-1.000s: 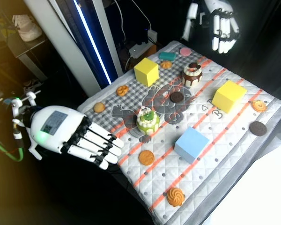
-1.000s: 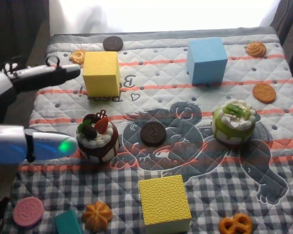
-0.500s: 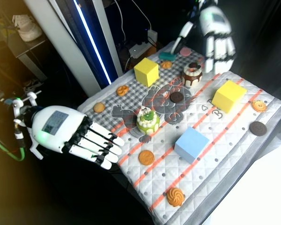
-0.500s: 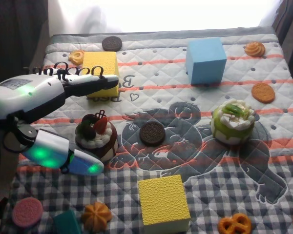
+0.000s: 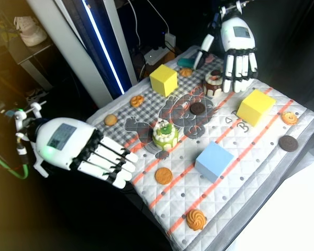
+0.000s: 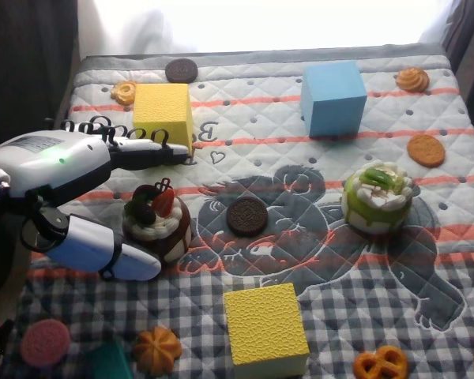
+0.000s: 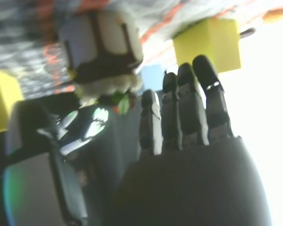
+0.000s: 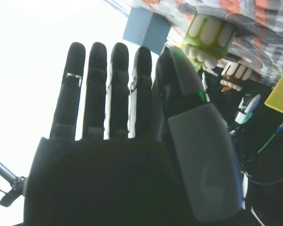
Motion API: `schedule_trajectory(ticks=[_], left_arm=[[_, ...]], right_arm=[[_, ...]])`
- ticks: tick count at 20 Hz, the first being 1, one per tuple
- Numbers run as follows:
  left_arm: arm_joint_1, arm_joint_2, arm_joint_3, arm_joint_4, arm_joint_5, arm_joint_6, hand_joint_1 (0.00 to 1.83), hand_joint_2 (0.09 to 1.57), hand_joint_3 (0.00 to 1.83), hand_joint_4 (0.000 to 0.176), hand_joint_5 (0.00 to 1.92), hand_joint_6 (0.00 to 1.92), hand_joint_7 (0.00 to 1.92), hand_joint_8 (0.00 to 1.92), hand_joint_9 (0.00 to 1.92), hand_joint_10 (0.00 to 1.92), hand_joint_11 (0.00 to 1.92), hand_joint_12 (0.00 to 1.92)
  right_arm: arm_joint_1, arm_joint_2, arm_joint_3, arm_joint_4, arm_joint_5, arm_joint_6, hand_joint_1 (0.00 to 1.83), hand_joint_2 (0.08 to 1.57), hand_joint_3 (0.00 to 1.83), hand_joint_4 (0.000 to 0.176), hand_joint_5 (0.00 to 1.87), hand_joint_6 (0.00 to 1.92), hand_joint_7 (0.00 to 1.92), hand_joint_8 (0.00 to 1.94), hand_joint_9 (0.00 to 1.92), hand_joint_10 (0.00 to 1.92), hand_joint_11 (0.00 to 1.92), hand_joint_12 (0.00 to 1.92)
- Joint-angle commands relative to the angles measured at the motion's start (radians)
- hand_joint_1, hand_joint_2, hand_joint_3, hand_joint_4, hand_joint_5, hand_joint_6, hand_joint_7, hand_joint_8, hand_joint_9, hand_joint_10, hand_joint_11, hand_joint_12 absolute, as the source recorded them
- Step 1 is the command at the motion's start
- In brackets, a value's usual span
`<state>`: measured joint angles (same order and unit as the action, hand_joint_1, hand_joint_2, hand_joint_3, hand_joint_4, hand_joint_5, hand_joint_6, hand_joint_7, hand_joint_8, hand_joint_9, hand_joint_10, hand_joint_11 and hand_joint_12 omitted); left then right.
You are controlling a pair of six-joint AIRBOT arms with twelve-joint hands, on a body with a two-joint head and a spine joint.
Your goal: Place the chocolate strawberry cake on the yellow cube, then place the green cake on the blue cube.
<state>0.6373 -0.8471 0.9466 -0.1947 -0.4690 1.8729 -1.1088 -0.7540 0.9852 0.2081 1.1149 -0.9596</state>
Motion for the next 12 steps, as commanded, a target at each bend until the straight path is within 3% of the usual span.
schedule_trajectory(ticks=[1,2,4,6,12], left_arm=[[-0.012,-0.005,0.004,0.002,-0.098,-0.002,0.83,0.76,0.0,0.127,0.39,0.02,0.34,0.01,0.33,0.01,0.0,1.1],[-0.014,-0.007,0.005,0.002,-0.098,-0.002,0.85,0.79,0.01,0.115,0.38,0.01,0.37,0.01,0.35,0.01,0.0,1.1],[-0.016,-0.007,0.006,0.005,-0.099,-0.002,0.93,0.85,0.01,0.114,0.38,0.0,0.49,0.02,0.43,0.02,0.0,1.2],[-0.017,-0.009,0.007,0.004,-0.102,-0.002,0.98,0.86,0.0,0.121,0.4,0.0,0.6,0.02,0.52,0.04,0.0,1.29],[-0.022,-0.019,0.013,-0.015,-0.125,-0.002,1.02,0.86,0.0,0.122,0.44,0.0,0.66,0.02,0.57,0.05,0.0,1.38]], right_arm=[[0.004,0.005,0.002,0.013,0.117,-0.001,0.96,1.34,0.0,0.0,0.65,0.0,0.6,0.0,0.49,0.0,0.2,0.65],[0.004,0.004,0.001,0.013,0.117,-0.001,0.95,1.35,0.01,0.0,0.64,0.0,0.6,0.0,0.5,0.0,0.21,0.66],[0.003,0.002,0.002,0.013,0.117,-0.001,0.99,1.34,0.0,0.0,0.65,0.0,0.61,0.0,0.53,0.01,0.25,0.67],[0.003,0.001,0.002,0.013,0.117,-0.001,1.05,1.33,0.0,0.0,0.65,0.0,0.59,0.0,0.52,0.0,0.26,0.53],[0.003,-0.001,0.002,0.013,0.117,-0.001,1.0,1.34,0.0,0.0,0.66,0.0,0.61,0.0,0.55,0.0,0.29,0.53]])
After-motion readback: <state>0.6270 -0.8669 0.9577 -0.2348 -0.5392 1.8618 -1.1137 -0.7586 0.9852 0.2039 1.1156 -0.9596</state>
